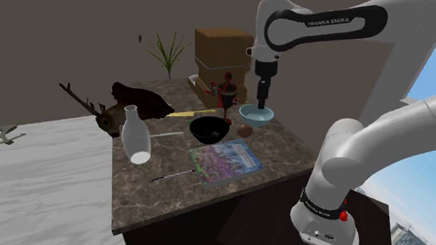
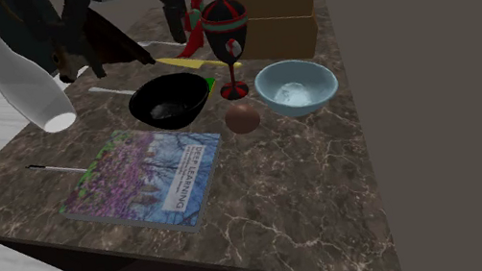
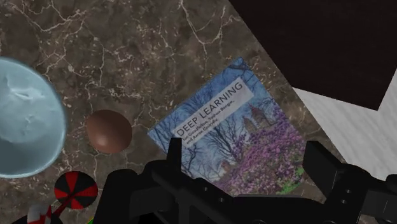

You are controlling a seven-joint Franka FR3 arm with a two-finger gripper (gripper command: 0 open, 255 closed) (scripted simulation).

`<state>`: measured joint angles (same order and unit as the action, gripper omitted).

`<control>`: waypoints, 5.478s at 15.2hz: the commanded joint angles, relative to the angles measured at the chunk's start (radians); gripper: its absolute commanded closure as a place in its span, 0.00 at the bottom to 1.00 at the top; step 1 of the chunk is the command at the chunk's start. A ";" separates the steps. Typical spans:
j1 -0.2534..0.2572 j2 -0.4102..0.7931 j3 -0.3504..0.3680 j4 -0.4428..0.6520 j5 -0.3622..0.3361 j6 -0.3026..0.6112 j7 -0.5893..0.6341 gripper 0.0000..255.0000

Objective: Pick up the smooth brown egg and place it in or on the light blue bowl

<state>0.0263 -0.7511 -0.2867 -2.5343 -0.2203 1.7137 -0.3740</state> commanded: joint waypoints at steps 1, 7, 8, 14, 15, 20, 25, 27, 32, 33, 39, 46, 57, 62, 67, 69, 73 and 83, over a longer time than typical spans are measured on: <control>0.005 0.040 -0.080 0.000 -0.021 0.041 -0.115 0.00; 0.067 0.243 -0.312 0.064 -0.016 0.160 -0.446 0.00; 0.085 0.286 -0.351 0.082 -0.004 0.179 -0.506 0.00; 0.209 0.628 -0.578 0.225 0.196 0.262 -0.930 0.00; 0.222 0.703 -0.605 0.256 0.256 0.265 -1.015 0.00; 0.131 1.073 -0.571 0.441 0.544 0.214 -1.403 0.00; 0.029 1.244 -0.479 0.548 0.641 0.190 -1.554 0.00; 0.033 1.253 -0.476 0.529 0.653 0.213 -1.561 0.00; 0.034 1.268 -0.463 0.498 0.673 0.254 -1.574 0.00; 0.034 1.268 -0.463 0.498 0.673 0.254 -1.574 0.00; 0.034 1.268 -0.464 0.498 0.673 0.254 -1.574 0.00; 0.034 1.268 -0.464 0.498 0.673 0.254 -1.574 1.00; 0.067 1.185 -0.508 0.508 0.609 0.184 -1.531 1.00; 0.086 1.135 -0.531 0.521 0.571 0.138 -1.504 1.00; 0.103 1.089 -0.551 0.540 0.534 0.089 -1.477 1.00; 0.109 1.071 -0.558 0.549 0.520 0.068 -1.466 1.00; 0.119 1.037 -0.570 0.570 0.494 0.026 -1.445 1.00; -0.022 1.179 -0.572 0.796 0.541 -0.109 -1.560 1.00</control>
<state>0.0358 0.3938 -0.8619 -1.7807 0.3071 1.6247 -1.9087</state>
